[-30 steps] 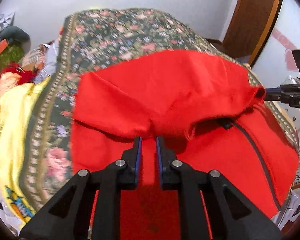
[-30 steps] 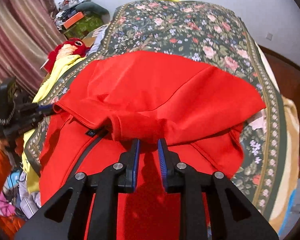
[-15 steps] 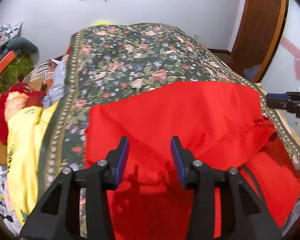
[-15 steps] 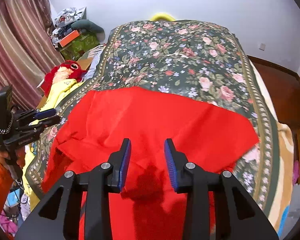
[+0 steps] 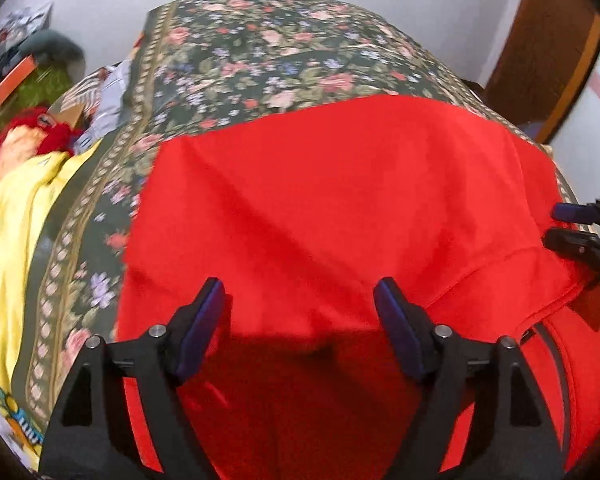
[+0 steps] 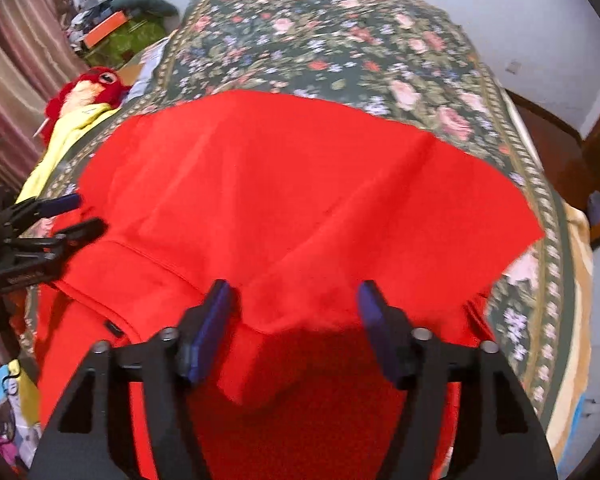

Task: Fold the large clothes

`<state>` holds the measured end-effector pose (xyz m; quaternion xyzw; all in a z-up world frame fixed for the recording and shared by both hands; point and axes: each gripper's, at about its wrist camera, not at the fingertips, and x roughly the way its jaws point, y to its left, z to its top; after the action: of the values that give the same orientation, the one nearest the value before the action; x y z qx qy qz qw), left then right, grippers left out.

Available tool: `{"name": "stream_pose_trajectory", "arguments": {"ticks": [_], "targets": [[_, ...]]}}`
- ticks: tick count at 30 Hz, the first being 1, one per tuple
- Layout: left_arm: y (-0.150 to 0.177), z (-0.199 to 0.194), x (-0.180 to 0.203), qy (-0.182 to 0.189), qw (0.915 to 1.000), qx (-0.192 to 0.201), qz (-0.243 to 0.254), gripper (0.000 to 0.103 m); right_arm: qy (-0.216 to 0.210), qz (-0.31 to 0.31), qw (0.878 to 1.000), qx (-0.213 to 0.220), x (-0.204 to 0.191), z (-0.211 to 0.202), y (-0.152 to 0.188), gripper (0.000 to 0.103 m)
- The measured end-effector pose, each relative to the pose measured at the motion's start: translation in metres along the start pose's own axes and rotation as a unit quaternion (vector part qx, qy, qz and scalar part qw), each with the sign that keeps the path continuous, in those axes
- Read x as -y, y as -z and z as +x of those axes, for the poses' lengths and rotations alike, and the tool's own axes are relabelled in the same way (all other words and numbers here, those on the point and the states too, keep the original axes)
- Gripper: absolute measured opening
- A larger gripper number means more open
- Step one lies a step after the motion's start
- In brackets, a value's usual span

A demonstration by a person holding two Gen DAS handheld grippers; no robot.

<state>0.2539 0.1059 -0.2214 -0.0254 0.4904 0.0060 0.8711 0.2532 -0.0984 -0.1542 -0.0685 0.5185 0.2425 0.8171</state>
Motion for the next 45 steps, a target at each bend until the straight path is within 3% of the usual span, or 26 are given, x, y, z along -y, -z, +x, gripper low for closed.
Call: {"name": "stream_pose_trajectory", "arguments": {"ticks": [6, 15, 19, 22, 27, 35, 40, 42, 45], "targets": [[0.015, -0.012, -0.02, -0.041, 0.999, -0.009, 0.013, 0.078, 0.01, 0.02, 1.0, 0.003, 0.014, -0.013, 0.013, 0.066], [0.026, -0.037, -0.062, -0.06, 0.9977, 0.008, -0.032, 0.078, 0.026, 0.033, 0.999, 0.01, 0.026, -0.029, 0.02, 0.067], [0.017, -0.039, -0.09, -0.031, 0.9964, 0.007, -0.079, 0.078, 0.033, 0.046, 0.998, 0.026, 0.037, -0.038, 0.017, 0.067], [0.008, -0.032, -0.111, 0.027, 0.9919, -0.002, -0.124, 0.078, 0.036, 0.069, 0.996, 0.034, 0.052, -0.039, 0.011, 0.067], [-0.002, 0.003, -0.141, 0.107, 0.9725, -0.027, -0.205, 0.078, 0.023, 0.124, 0.992, 0.025, 0.081, -0.024, 0.001, 0.067], [-0.026, 0.042, -0.174, 0.18, 0.9456, -0.032, -0.269, 0.078, 0.004, 0.175, 0.985, -0.002, 0.114, 0.001, 0.004, 0.067], [-0.037, 0.066, -0.19, 0.209, 0.9284, -0.031, -0.306, 0.078, -0.047, 0.21, 0.977, -0.001, 0.129, 0.011, 0.002, 0.067], [-0.04, 0.072, -0.19, 0.212, 0.9277, -0.03, -0.306, 0.078, -0.072, 0.23, 0.971, 0.002, 0.134, 0.018, 0.0, 0.067], [-0.047, 0.079, -0.179, 0.206, 0.937, -0.036, -0.28, 0.077, -0.08, 0.242, 0.967, -0.001, 0.136, 0.03, -0.008, 0.067]]}}
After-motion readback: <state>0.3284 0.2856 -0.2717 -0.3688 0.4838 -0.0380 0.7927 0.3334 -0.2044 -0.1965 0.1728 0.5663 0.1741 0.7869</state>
